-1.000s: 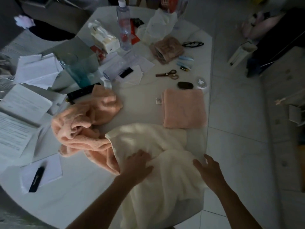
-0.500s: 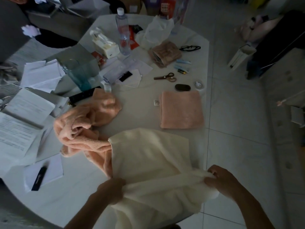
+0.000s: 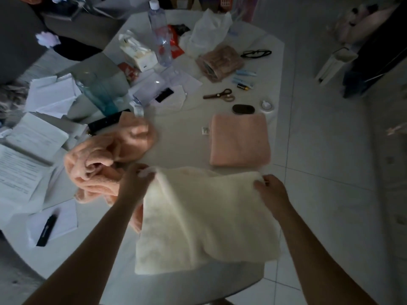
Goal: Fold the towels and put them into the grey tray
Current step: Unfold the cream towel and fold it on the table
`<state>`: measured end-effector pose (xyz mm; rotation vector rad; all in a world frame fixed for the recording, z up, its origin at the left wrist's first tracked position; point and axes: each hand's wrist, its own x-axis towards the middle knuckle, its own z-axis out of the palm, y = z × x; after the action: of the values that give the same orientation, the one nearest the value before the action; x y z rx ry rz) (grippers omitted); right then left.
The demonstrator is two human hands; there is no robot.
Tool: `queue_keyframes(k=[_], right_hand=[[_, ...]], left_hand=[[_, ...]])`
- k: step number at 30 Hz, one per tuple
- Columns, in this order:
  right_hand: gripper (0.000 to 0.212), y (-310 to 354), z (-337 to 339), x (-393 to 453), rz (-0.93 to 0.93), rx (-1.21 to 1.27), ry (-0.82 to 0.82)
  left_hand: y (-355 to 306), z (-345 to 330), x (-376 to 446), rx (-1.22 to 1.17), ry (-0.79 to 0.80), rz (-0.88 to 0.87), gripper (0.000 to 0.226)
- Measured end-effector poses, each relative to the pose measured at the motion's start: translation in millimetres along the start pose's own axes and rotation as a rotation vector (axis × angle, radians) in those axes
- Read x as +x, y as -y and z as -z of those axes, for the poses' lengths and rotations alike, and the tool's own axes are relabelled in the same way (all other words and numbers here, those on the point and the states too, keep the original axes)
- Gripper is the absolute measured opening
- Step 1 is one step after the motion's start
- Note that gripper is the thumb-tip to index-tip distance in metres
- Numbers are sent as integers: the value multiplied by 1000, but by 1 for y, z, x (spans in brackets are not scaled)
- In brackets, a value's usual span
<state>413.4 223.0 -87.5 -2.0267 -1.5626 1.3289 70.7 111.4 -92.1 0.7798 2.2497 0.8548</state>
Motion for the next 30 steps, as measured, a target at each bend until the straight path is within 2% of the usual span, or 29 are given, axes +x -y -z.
queue_keyframes(k=[3, 7, 10, 12, 14, 18, 24, 30], right_hand=[[36, -21, -28, 8, -79, -169, 51], [45, -39, -24, -11, -71, -188, -25], [43, -63, -15, -38, -88, -119, 37], [37, -84, -8, -58, -123, -68, 56], [31, -104, 0, -74, -166, 29, 16], [26, -127, 0, -96, -227, 174, -19], [38, -122, -8, -113, -181, 185, 24], [16, -146, -7, -134, -181, 260, 81]], left_hand=[[19, -18, 13, 56, -30, 93, 50], [31, -29, -4, 51, -48, 11, 63], [36, -23, -32, -71, -114, 2, 74], [48, -15, -60, -36, -112, 10, 64], [69, -7, -90, 56, -38, 51, 51], [111, 1, -134, 123, 114, 264, 39], [130, 9, -144, -72, 178, 301, 38], [152, 10, -173, -186, 213, 286, 36]])
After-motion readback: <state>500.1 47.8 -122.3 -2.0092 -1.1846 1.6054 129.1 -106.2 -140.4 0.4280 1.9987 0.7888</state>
